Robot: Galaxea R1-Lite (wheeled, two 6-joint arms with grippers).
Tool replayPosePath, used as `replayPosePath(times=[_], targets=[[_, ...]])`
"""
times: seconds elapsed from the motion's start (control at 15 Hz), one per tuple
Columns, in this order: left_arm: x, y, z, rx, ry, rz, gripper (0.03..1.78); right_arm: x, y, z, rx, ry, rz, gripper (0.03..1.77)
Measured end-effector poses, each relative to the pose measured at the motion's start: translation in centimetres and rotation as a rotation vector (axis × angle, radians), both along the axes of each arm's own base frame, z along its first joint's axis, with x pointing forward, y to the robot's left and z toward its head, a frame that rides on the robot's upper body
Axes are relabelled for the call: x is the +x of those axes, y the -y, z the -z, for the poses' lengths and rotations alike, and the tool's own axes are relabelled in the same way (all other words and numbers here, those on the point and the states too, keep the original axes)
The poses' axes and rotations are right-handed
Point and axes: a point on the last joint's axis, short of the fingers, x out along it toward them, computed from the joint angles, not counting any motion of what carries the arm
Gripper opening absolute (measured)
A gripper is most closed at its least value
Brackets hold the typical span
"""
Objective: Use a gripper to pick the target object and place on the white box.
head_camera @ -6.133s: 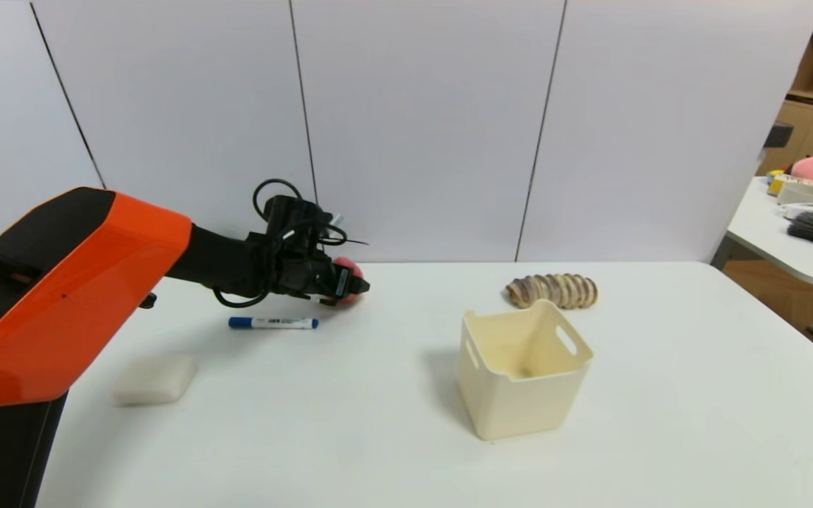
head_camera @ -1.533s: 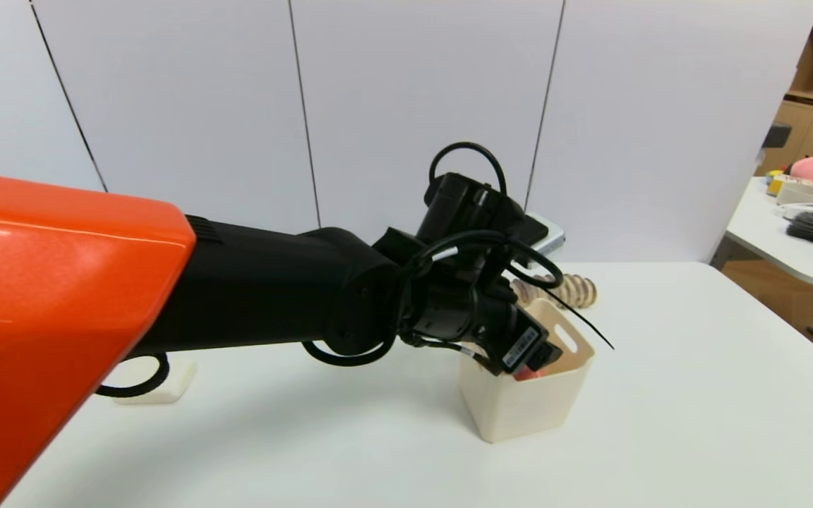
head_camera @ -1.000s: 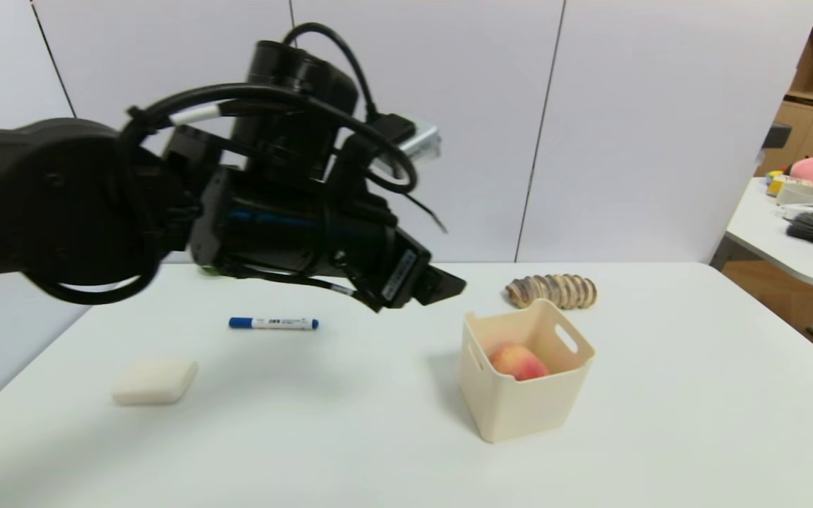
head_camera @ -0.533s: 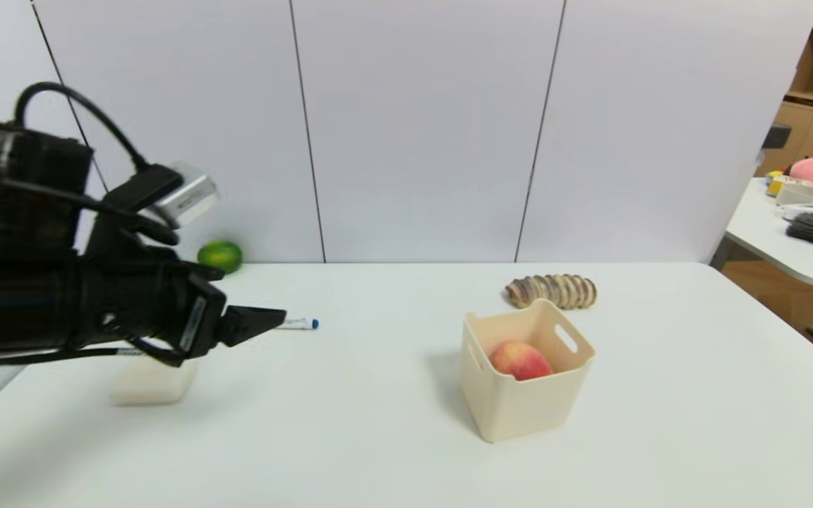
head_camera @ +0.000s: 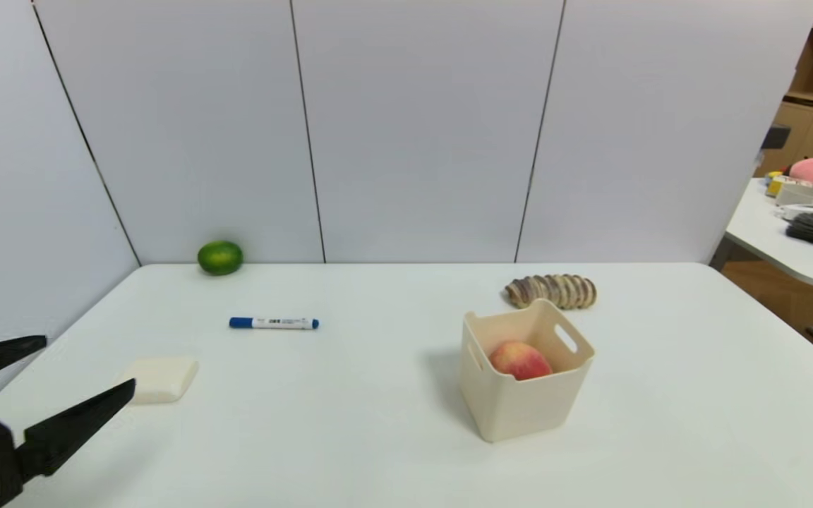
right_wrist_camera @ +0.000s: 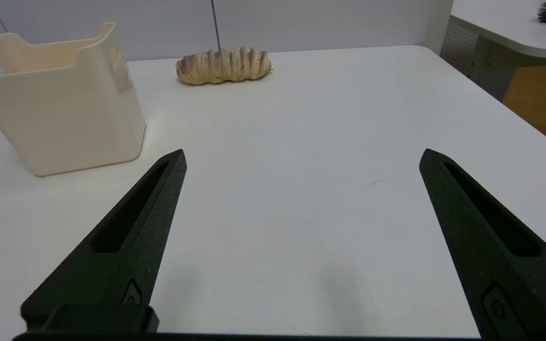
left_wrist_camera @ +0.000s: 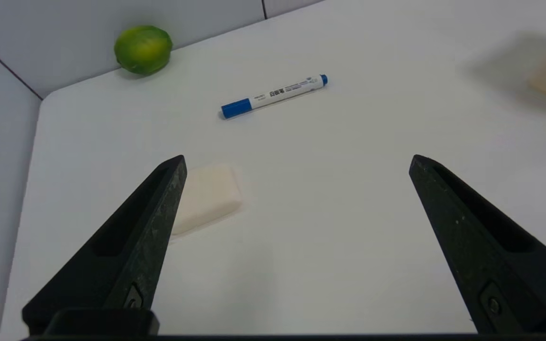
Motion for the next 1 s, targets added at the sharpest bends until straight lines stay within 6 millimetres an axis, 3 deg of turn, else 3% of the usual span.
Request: replayPosePath(times=[0.4, 0.6, 1.0], targets=[[-6.8, -1.2, 5.3, -0.004, 0.208, -0.087, 1.69, 0.0, 0.0, 0.0, 0.000, 0.000, 0.000, 1.70], [-8.1, -1.3, 8.7, -0.014, 0.208, -0.096, 1.69, 0.0, 0.0, 0.0, 0.000, 0.000, 0.000, 1.70], [-10.0, -1.4, 11.7, -0.041, 0.254, -0.175, 1.69, 0.0, 0.0, 0.0, 0.000, 0.000, 0.000, 1.70]])
